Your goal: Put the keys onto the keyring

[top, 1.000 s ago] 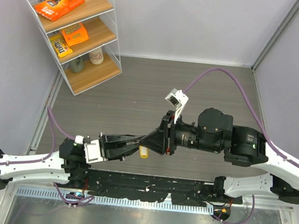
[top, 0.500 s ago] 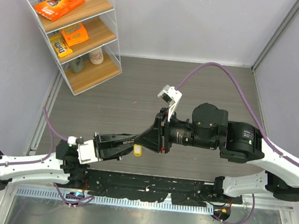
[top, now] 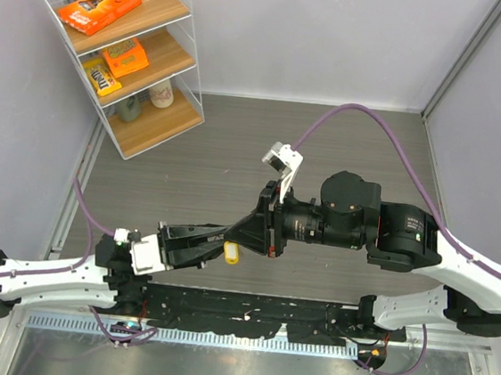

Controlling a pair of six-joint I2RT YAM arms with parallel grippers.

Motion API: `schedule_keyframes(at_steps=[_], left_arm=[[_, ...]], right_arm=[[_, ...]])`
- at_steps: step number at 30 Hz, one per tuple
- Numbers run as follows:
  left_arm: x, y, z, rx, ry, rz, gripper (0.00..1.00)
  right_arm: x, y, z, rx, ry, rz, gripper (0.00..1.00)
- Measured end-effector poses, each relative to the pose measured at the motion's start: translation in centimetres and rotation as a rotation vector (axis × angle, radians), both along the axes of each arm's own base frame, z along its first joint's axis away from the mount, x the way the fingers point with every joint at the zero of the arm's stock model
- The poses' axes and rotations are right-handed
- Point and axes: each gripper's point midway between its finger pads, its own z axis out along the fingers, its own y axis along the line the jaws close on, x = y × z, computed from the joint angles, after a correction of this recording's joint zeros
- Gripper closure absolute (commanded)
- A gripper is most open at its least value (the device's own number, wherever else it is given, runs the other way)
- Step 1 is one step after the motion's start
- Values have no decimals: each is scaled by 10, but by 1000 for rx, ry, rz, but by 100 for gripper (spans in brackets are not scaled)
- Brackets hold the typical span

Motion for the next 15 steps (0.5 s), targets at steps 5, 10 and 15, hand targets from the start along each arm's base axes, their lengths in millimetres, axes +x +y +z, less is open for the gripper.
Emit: schedule_keyframes(at_steps=[5, 10, 15], left_arm=[[0, 0, 0, 1, 0, 2, 100], [2, -1, -1, 4, 4, 9, 100], [4, -3, -3, 15, 13, 15, 100]], right_arm=[[-1, 0, 0, 0, 3, 5, 91], [-1, 0, 0, -1, 3, 5, 91], [-1, 0, -2, -7, 4, 4, 93]])
